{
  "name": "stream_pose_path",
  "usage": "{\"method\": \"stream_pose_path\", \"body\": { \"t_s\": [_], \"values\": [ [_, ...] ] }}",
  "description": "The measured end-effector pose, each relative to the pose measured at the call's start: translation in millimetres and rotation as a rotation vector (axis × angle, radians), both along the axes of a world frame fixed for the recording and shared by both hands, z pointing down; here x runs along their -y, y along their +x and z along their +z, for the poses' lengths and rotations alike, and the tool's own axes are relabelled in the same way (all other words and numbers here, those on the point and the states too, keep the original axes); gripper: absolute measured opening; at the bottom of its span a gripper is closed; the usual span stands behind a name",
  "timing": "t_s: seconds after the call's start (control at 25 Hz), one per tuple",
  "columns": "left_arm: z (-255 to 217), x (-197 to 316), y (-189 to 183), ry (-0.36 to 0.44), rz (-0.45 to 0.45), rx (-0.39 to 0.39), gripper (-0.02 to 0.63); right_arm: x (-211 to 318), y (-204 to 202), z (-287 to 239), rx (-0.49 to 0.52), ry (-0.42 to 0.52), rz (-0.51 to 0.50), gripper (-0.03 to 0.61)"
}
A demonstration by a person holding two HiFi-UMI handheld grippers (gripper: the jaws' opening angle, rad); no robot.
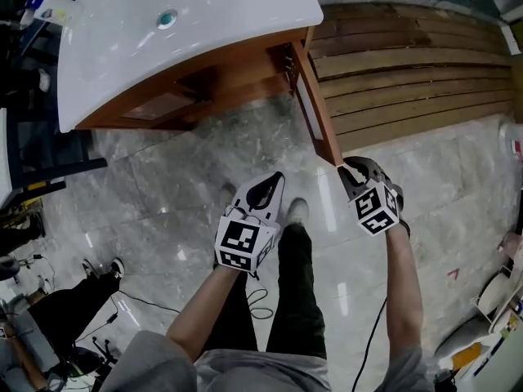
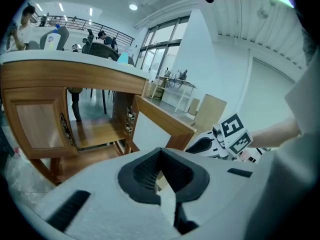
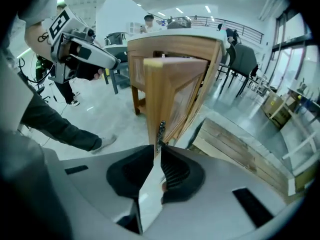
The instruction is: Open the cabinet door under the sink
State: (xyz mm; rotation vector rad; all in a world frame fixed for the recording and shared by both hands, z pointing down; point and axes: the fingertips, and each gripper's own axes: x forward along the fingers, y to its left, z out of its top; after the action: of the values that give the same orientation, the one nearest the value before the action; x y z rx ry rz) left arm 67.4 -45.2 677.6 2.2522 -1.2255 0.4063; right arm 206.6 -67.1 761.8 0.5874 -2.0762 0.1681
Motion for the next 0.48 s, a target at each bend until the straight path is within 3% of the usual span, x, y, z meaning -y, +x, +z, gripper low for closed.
{"method": "stream_pose_path", "body": {
  "t_s": [0.48],
  "values": [
    [-120.7, 11.2, 1.1, 0.079, 0.083, 0.011, 0.008, -0.1, -18.1, -158.6, 0.237, 0.097, 0.236, 0.009]
  ]
}}
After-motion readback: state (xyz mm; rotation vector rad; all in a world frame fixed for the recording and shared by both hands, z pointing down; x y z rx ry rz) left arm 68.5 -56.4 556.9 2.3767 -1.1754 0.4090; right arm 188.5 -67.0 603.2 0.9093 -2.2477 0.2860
